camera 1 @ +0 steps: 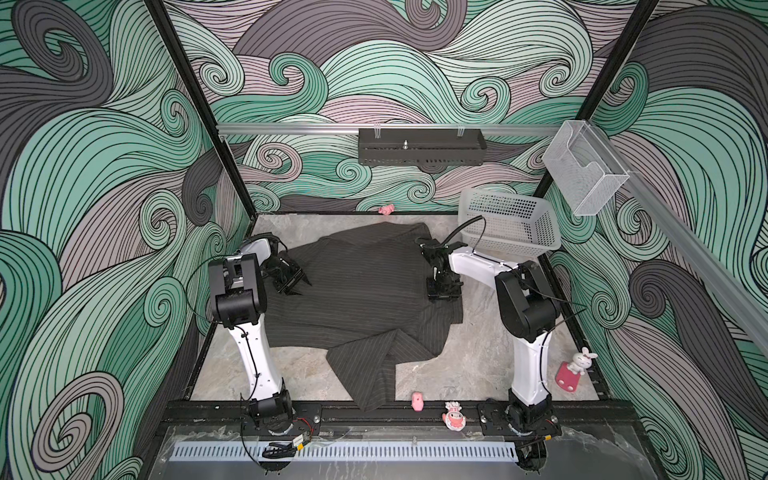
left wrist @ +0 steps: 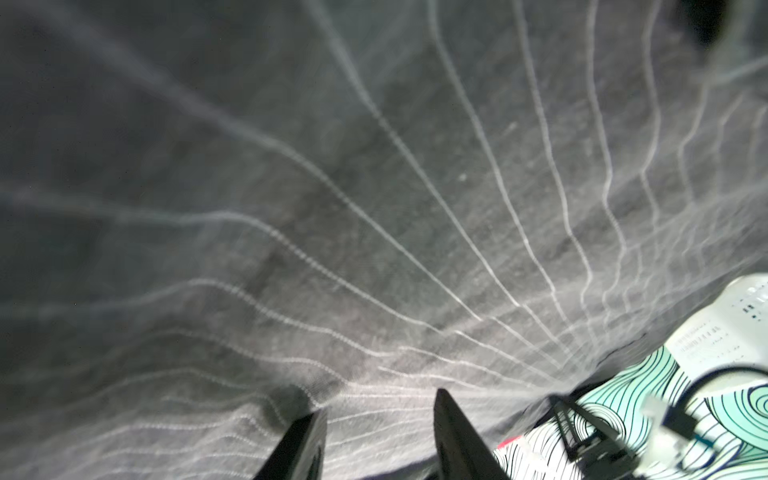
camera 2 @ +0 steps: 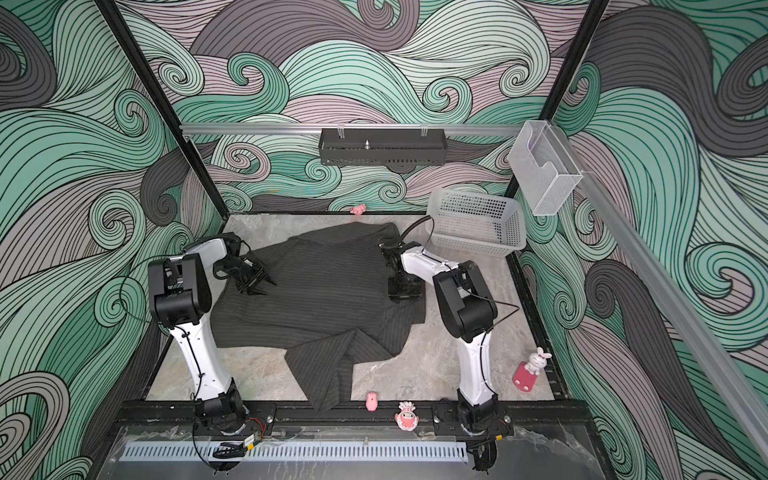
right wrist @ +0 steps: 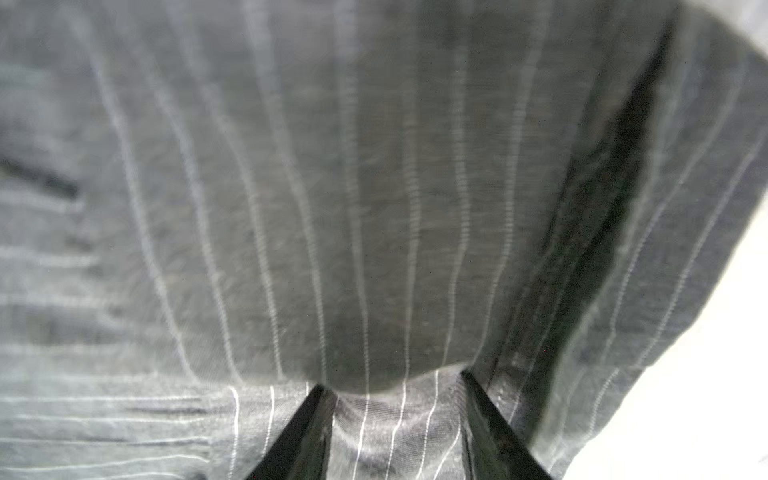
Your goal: Fold and stack the long sleeve shirts
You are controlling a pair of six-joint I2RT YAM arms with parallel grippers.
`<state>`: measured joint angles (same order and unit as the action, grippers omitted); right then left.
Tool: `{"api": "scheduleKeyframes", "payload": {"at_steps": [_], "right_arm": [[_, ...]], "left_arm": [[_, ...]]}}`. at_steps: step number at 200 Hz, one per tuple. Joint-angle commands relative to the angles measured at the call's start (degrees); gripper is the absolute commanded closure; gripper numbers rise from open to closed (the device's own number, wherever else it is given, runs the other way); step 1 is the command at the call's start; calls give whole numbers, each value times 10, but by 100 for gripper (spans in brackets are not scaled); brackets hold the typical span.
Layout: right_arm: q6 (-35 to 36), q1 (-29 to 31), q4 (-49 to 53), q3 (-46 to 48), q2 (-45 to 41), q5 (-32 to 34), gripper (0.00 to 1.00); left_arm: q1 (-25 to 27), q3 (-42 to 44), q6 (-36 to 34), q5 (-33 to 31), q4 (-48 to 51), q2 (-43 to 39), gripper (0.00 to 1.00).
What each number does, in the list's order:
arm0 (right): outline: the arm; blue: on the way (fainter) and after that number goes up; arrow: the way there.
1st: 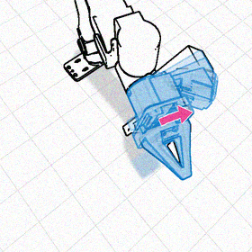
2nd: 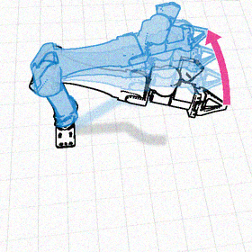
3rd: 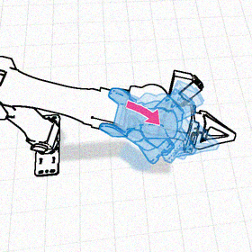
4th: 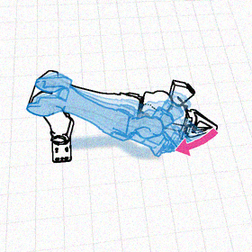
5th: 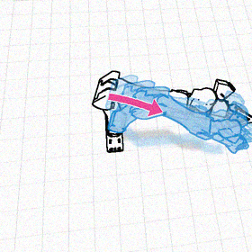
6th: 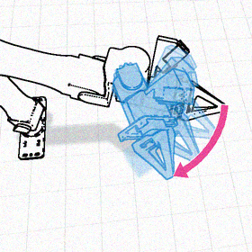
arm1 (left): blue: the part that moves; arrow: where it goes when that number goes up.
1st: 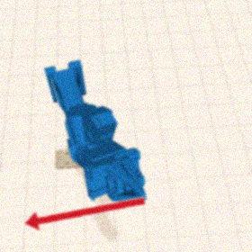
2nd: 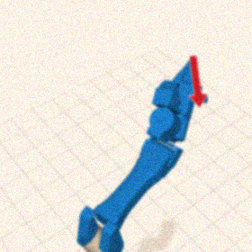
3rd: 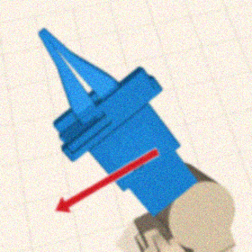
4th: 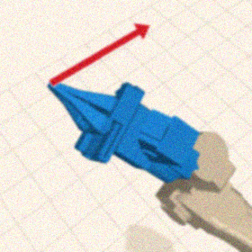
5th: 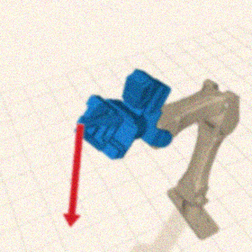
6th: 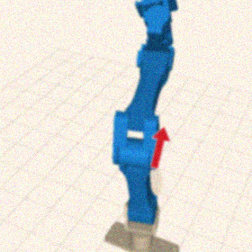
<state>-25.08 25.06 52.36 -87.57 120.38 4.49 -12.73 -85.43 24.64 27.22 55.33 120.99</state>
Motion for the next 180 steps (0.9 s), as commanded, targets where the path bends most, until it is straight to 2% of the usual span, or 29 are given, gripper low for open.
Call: {"api": "scheduleKeyframes", "payload": {"at_steps": [1,16,30,66,87,111,180], "right_arm": [[23,-22,36,-80,67,63,52],[37,-21,57,-133,82,59,52],[45,-19,57,-145,64,44,52],[43,15,54,-100,-35,18,46],[23,43,35,-50,-73,-35,47],[6,62,8,-8,-72,-81,48],[15,67,-38,51,-16,-86,49]], "left_arm": [[-1,40,-4,-32,-15,-15,54],[-2,41,-2,-28,-18,-42,54],[-2,32,6,-27,-24,-77,52],[5,-35,13,-51,-21,-119,50],[18,-88,-10,-91,5,-86,50],[32,-143,-26,-135,34,-31,50],[47,-203,-47,-211,30,46,50]]}}
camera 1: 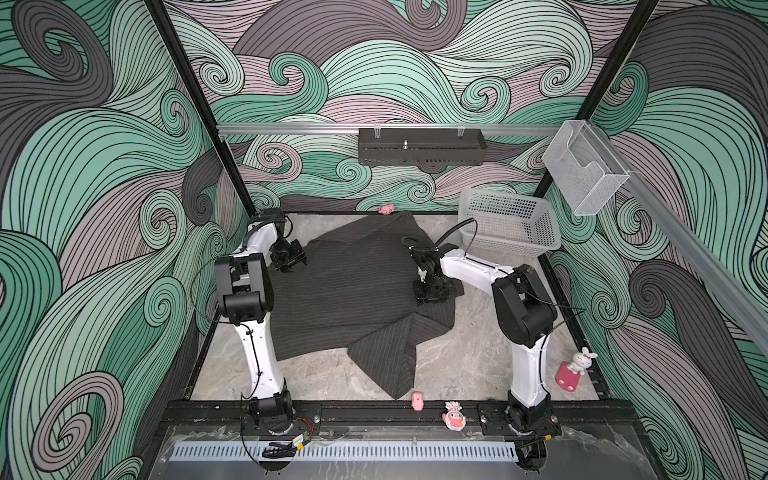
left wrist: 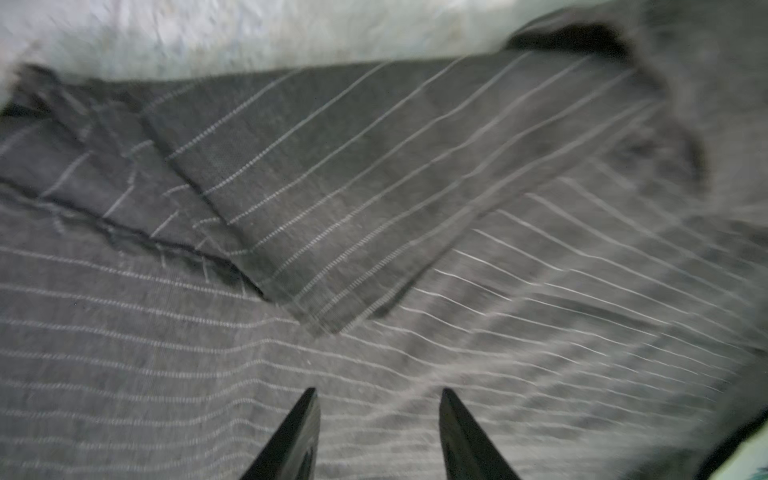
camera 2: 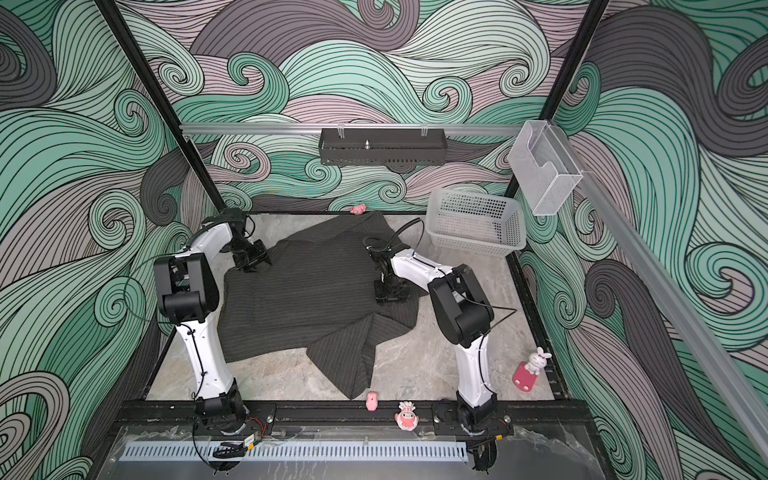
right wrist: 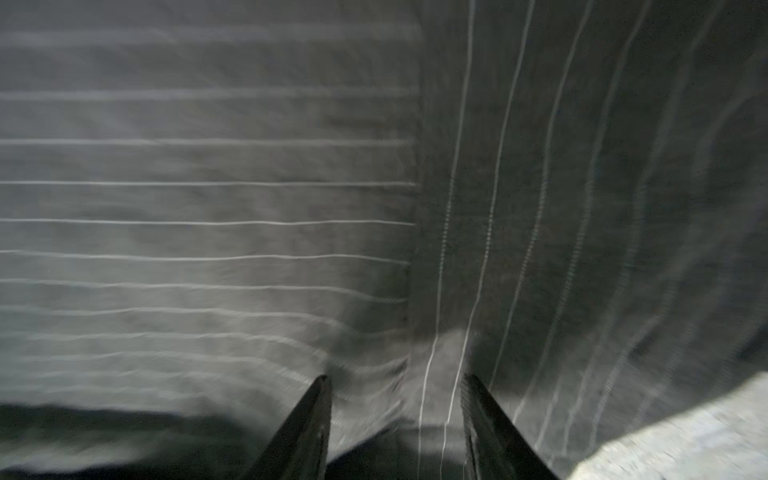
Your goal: Fold and stack the long sleeve shirts
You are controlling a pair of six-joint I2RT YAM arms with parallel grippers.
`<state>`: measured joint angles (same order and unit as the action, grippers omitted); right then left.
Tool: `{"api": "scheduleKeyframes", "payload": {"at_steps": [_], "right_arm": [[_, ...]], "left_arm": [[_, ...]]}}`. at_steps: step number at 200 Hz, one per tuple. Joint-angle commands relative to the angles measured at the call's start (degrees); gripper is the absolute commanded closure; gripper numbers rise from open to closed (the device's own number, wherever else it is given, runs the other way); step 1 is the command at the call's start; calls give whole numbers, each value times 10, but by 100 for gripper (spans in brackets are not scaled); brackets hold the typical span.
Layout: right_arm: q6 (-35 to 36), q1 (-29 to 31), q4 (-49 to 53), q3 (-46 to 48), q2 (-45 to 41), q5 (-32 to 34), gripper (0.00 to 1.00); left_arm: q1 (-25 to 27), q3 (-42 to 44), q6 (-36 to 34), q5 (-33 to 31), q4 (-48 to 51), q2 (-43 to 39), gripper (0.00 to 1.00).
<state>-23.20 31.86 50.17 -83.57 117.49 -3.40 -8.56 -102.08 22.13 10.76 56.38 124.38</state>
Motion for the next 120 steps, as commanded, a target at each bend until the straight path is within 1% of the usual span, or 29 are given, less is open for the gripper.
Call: {"api": "scheduleKeyframes", "payload": {"at_steps": [1,35,66,103,120], "right_arm": [[-4,-1,-17,12,14,-6,49],[0,-2,-28,34,22,-9,49],[3,-4,-31,44,23,-9,49],[5,-6,-31,49,26,-9,49],[7,-7,-31,51,26,-7,49]], "left_arm": [[5,-37,-23,-48,20,14,50],[14,-87,-54,-75,49,58,52],[17,-119,-62,-72,62,88,54],[20,-148,-64,-69,87,112,60],[21,-158,-66,-70,95,120,66]]}}
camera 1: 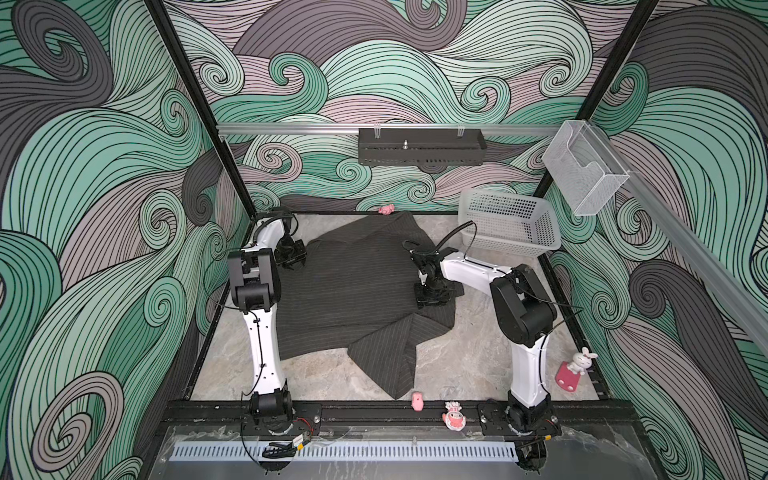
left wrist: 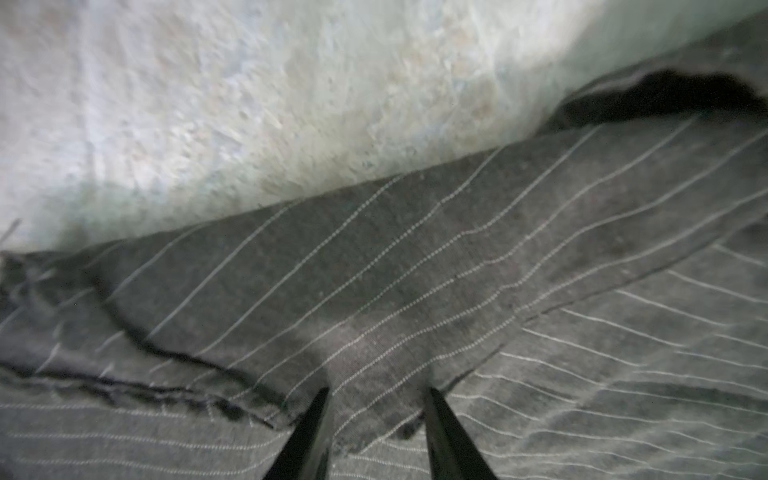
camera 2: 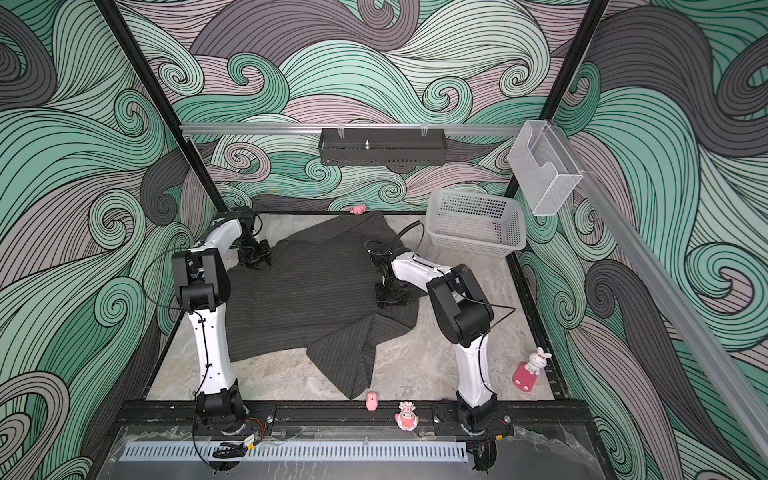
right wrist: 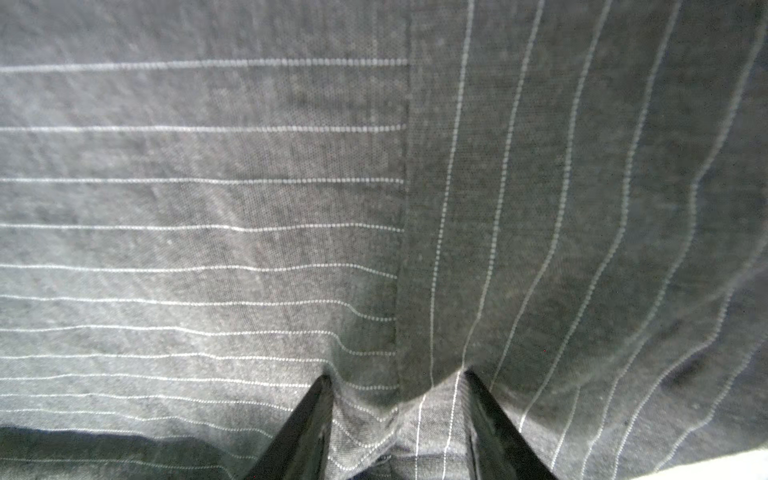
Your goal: Fold and stack the long sleeve shirts
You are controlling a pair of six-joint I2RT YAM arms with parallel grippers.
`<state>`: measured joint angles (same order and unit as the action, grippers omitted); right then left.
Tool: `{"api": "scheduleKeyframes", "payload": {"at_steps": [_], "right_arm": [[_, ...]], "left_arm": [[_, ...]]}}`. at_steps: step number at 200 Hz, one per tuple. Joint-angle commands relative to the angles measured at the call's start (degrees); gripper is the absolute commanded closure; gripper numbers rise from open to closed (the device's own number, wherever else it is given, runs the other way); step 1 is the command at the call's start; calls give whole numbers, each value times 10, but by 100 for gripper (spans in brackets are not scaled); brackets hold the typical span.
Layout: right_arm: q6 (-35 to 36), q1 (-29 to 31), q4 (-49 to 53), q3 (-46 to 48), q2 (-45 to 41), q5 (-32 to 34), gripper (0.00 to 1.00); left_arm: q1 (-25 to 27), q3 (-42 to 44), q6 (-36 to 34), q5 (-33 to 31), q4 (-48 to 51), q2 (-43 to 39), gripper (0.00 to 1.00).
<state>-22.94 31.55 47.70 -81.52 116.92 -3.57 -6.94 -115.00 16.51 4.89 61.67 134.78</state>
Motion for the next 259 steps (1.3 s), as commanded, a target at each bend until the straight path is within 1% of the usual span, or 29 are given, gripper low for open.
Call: {"api": "scheduleKeyframes", "payload": {"at_steps": [1,25,32,46,64,70,85,103,140,161,179,219,249,259], "right_arm": [[4,-4,-7,31,31,-5,49],[5,-6,-6,33,31,-7,49],[6,-6,-6,32,31,-8,49],[5,-7,-7,32,31,-9,49],[5,-8,-6,32,31,-12,49],[5,-8,-6,31,30,-13,49],[5,-9,-7,31,30,-15,49],[5,-9,-7,33,28,-14,49],[4,-8,-7,34,27,-12,49],[1,-8,-10,36,24,-15,49],[2,-9,-10,39,22,-16,49],[3,-8,-10,47,18,-14,49],[3,-9,-10,51,14,-15,50],[3,-9,-9,51,14,-15,50]], "left_arm": [[4,-30,-10,-12,43,17,67],[6,-43,-17,-17,57,27,76],[6,-44,-21,-16,59,29,77],[9,-51,-27,-20,74,34,73],[15,-48,-38,-30,84,31,62],[18,-43,-43,-34,83,27,61],[23,-26,-51,-41,73,10,59],[31,-9,-62,-49,63,-9,61],[43,-22,-74,-77,85,9,61],[44,-48,-60,-113,93,23,68],[44,-64,-54,-131,81,22,77],[44,-123,-52,-149,97,44,93],[44,-156,-57,-151,110,68,98],[44,-168,-58,-150,117,76,98]]}}
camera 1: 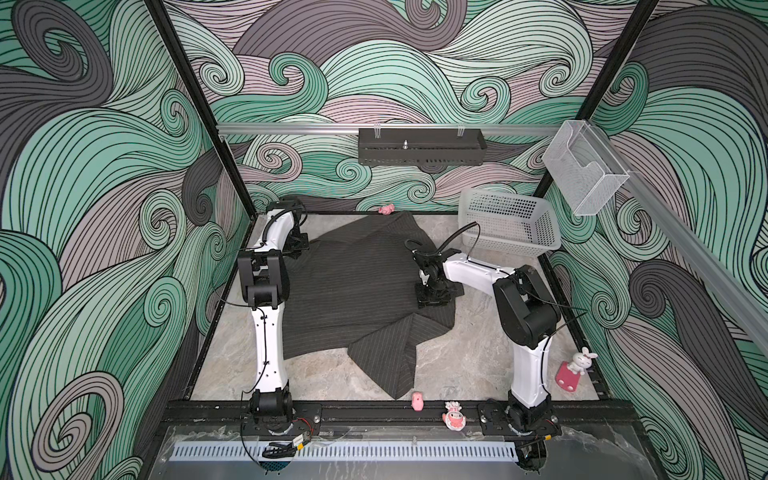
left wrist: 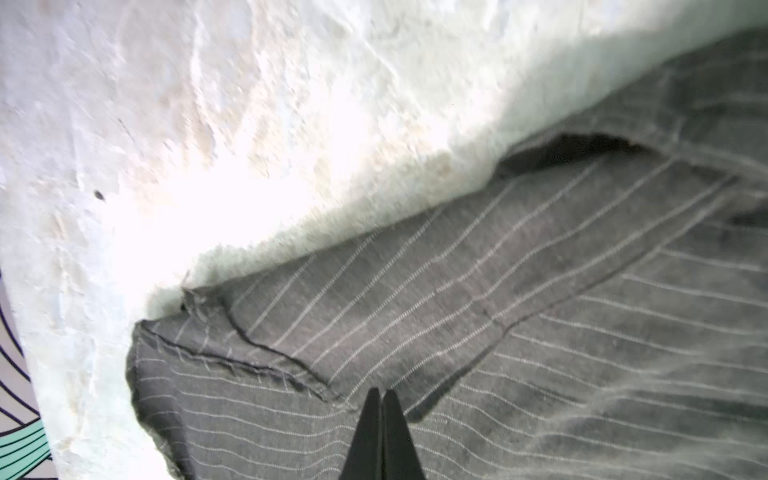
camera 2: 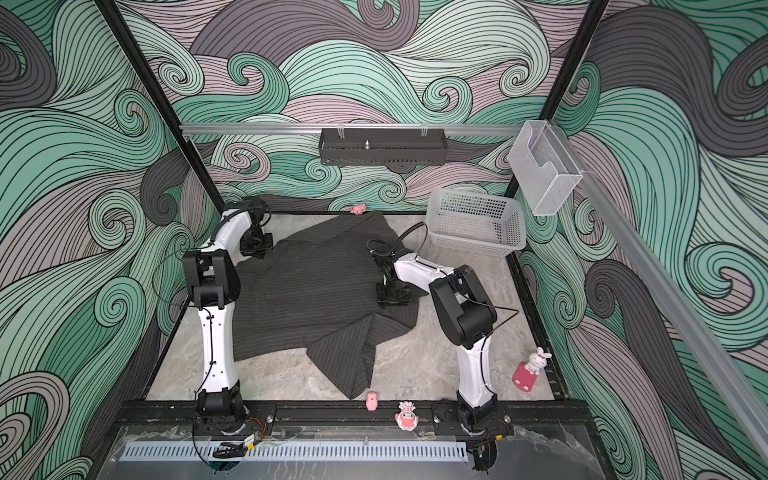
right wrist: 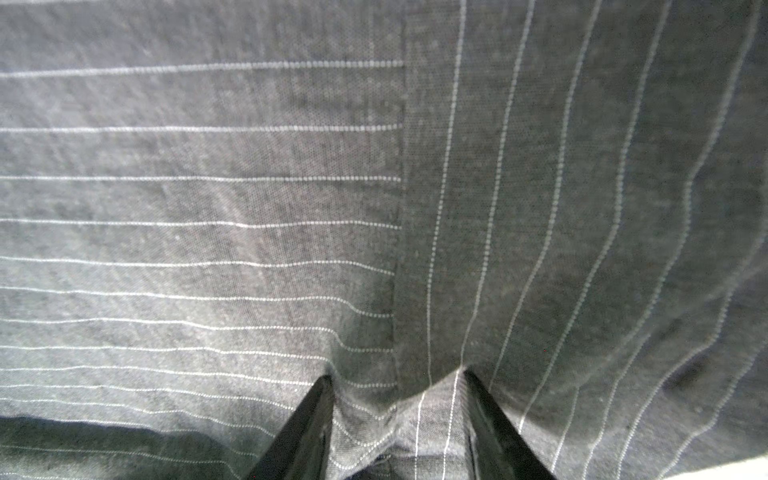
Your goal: Fold and stack the long sleeve shirts
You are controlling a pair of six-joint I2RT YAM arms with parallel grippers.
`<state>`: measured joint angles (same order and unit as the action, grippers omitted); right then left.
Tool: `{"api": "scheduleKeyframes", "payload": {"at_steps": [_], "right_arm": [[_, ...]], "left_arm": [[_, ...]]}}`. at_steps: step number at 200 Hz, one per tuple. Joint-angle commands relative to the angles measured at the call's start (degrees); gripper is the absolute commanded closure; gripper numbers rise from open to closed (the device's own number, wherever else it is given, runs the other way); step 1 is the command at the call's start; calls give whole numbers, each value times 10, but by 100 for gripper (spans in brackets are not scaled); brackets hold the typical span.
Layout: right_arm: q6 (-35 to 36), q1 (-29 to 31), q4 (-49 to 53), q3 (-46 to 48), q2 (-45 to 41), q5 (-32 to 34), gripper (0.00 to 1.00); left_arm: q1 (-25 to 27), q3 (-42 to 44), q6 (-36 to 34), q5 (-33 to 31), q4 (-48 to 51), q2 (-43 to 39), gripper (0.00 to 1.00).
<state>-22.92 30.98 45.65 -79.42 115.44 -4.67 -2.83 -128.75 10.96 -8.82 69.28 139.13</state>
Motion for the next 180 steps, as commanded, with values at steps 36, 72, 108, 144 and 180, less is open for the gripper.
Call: {"api": "scheduleKeyframes", "payload": {"at_steps": [36,72,108,144,180], "right_arm": [[2,-4,16,27,32,-7,50],[4,-4,19,21,37,-8,50],[4,-4,22,19,37,-9,50],[5,-4,23,18,36,-10,50],[7,-5,24,18,37,-9,50]], "left_arm": [[8,-17,-10,20,56,14,77],[9,50,-20,49,33,-8,64],[9,23,-23,31,52,26,63],[8,3,-27,10,48,34,73],[6,-8,-32,16,53,45,83]]}}
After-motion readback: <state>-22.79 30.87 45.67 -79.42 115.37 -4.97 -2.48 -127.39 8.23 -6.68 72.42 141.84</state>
